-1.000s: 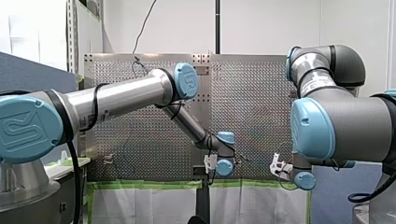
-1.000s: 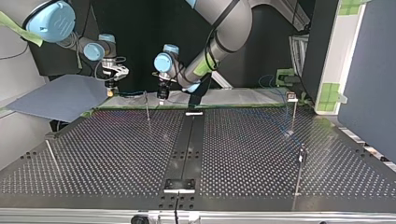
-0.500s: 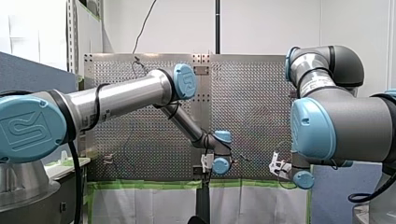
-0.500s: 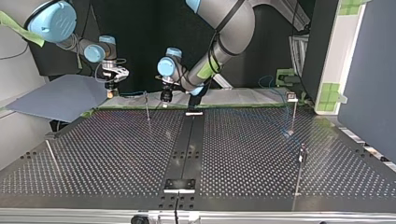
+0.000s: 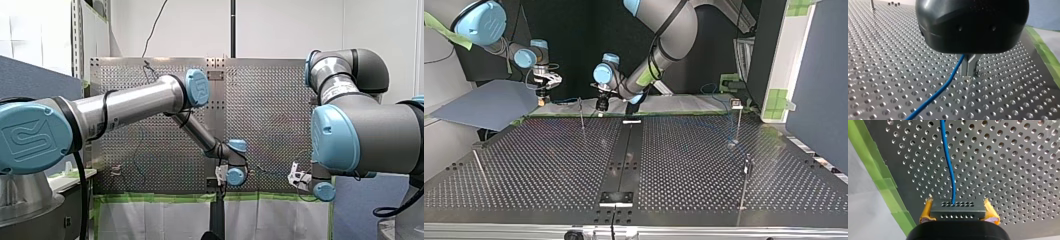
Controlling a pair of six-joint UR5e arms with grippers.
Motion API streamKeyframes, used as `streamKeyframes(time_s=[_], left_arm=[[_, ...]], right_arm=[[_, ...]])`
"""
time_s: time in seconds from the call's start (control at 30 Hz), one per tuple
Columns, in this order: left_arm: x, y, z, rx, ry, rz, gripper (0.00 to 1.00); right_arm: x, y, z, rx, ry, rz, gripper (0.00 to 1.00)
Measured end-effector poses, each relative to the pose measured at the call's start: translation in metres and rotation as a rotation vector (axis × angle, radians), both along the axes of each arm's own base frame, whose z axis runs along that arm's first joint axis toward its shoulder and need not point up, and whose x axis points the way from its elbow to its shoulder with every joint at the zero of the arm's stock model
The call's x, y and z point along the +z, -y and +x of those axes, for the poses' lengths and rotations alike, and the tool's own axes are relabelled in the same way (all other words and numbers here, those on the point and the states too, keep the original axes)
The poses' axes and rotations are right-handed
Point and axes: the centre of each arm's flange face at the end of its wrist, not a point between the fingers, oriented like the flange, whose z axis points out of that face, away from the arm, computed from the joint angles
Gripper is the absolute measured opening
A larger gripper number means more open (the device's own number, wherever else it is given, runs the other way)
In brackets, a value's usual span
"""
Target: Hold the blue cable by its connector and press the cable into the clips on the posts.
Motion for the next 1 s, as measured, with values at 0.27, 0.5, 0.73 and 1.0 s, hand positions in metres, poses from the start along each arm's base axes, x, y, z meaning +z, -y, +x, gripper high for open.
streamKeyframes(time_s=[0.27,0.5,0.73,1.0], left_arm=[[-0.03,0.002,-0.002,0.014,-0.043,0.034,0.0],[-0.056,-0.011,-0.007,0.005,-0.107,0.086,0.0],[-0.056,-0.014,-0.003,-0.004,-0.116,0.095,0.0],[-0.048,-0.012,0.005,-0.006,-0.102,0.087,0.0]], right_arm=[[0.001,0.002,0.001,-0.005,-0.002,0.005,0.0],[0.002,0.006,0.001,-0.006,0.003,-0.001,0.0],[0.005,0.011,0.001,-0.006,0.005,-0.01,0.0],[0.008,0.017,0.0,-0.01,0.019,-0.015,0.0]])
